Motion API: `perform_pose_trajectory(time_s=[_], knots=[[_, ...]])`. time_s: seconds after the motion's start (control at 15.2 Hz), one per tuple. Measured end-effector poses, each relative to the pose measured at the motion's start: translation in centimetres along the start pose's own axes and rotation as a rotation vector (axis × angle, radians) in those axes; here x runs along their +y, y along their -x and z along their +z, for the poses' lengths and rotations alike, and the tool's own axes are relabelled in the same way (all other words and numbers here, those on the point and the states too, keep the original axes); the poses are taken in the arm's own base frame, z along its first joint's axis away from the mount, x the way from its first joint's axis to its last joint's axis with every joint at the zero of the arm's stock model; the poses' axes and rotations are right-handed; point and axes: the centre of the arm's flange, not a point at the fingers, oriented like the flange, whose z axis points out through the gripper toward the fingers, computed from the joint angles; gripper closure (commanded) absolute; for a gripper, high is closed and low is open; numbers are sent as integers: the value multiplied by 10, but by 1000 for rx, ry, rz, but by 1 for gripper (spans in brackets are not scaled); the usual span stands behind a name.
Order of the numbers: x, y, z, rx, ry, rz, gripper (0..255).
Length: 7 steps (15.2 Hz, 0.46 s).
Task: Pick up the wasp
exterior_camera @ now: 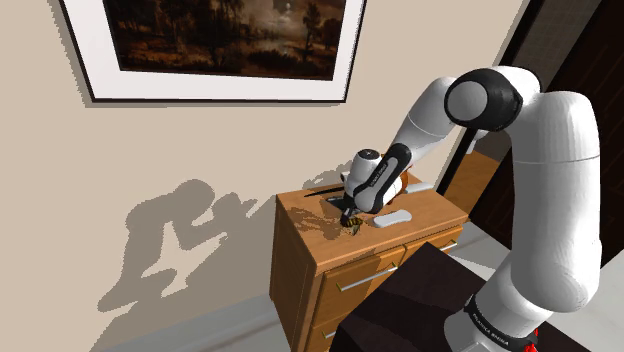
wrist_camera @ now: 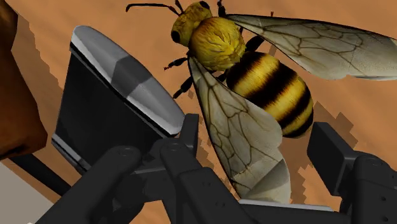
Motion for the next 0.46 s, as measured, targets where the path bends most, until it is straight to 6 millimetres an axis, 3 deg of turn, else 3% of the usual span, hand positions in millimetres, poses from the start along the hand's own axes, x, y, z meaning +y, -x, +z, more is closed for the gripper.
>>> perform_pose_trajectory(time_s=[0.46], knots=[[7,-2,-35,1,0,0,255]])
